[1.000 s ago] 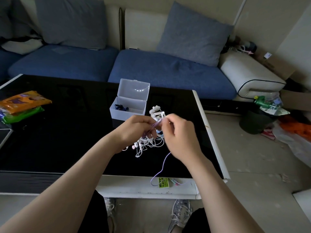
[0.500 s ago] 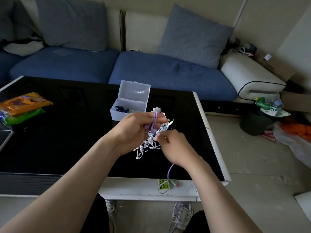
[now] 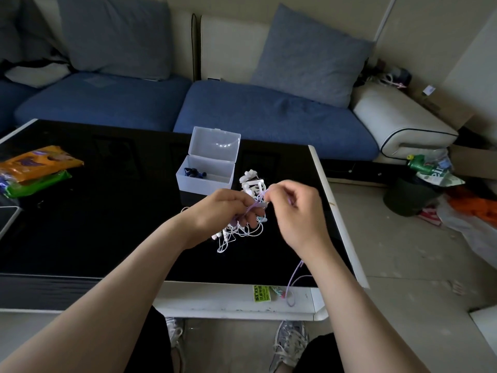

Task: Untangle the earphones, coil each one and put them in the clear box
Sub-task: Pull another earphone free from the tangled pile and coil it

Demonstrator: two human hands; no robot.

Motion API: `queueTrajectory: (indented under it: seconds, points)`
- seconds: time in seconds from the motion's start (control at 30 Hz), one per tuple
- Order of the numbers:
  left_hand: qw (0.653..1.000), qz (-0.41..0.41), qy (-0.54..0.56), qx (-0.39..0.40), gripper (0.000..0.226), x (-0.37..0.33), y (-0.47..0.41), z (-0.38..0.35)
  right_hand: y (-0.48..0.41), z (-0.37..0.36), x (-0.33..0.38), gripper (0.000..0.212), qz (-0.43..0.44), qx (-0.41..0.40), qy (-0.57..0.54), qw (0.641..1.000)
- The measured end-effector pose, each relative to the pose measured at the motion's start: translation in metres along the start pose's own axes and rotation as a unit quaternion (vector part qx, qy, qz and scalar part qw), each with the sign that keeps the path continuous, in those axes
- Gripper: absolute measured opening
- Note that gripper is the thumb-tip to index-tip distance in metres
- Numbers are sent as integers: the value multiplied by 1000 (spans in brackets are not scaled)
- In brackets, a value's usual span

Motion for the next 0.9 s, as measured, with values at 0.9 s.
queueTrajectory:
  seconds: [0.9]
  points:
    - [999,-1,-53,-2,38,-4,4,3,-3,0,3,24,-40,-23,-140,989]
Point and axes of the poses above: each hand's wrist, its own y-axis away from the middle knuckle, its own z-axis out of the back of the hand, x = y × z, the point moved 2 cm from there along -y, towards the middle knuckle, and after that the axes turned 5 degrees about -z, right-handed, at the moved point
